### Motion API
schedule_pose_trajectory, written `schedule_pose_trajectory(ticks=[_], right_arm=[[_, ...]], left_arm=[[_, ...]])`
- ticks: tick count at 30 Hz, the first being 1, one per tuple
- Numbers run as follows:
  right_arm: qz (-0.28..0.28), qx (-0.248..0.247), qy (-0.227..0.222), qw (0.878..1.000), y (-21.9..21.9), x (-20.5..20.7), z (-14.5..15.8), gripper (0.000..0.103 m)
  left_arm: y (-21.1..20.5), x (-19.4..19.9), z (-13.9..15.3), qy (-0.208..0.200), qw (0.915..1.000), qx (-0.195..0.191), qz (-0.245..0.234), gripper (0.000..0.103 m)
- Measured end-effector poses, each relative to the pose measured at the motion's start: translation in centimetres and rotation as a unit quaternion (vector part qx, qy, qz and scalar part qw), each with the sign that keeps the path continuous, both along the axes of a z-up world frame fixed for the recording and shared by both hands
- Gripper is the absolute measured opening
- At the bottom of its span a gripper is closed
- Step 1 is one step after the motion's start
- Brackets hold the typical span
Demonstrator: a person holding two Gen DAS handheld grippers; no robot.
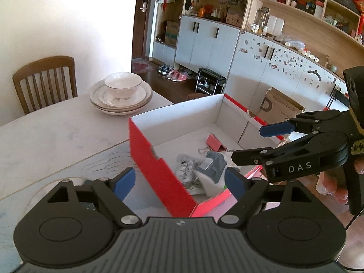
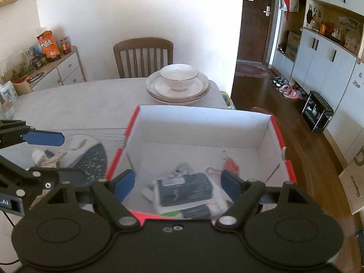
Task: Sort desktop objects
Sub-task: 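Withdraw both grippers from the box toward the table, then reach the left gripper to the blueberry-printed pack while the right gripper approaches the mandarin orange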
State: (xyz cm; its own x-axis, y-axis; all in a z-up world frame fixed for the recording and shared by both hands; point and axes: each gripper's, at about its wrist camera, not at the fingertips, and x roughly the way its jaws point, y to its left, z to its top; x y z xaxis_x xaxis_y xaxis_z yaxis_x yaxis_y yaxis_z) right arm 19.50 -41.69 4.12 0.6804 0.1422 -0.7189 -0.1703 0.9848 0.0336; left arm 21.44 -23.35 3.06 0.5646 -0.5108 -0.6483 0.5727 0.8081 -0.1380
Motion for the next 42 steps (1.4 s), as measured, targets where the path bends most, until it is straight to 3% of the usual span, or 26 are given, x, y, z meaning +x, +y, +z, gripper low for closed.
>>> schedule_pose_trajectory(ticks=[2,5,12,25,42], right_arm=[[0.005,0.001,-0.002,1.000,1.0,-0.4,0.0,0.087],[0.010,-0.001,-0.007,1.000,2.6,-1.1,0.0,0.087],[0.018,0.001,-0.015,1.000,6.6,-2.4,-0.7,0.088],[0.038,0.004,-0.005,0.999,13.0,-3.6,-3.2,0.088],[0.051,-0.018,0.012,0.998,18.6,-3.5,-7.5,0.086]], left_arm=[[1.0,-0.4,0.0,-0.005,1.0000,0.003,0.002,0.088],[2.8,-1.0,-0.3,-0.009,0.9999,0.007,0.007,0.102],[7.4,-2.4,-1.3,-0.016,0.9994,0.020,0.026,0.103],[15.8,-3.5,-4.6,0.015,0.9967,0.041,0.068,0.103],[19.1,-4.2,-9.1,0.022,0.9943,0.082,0.065,0.103]])
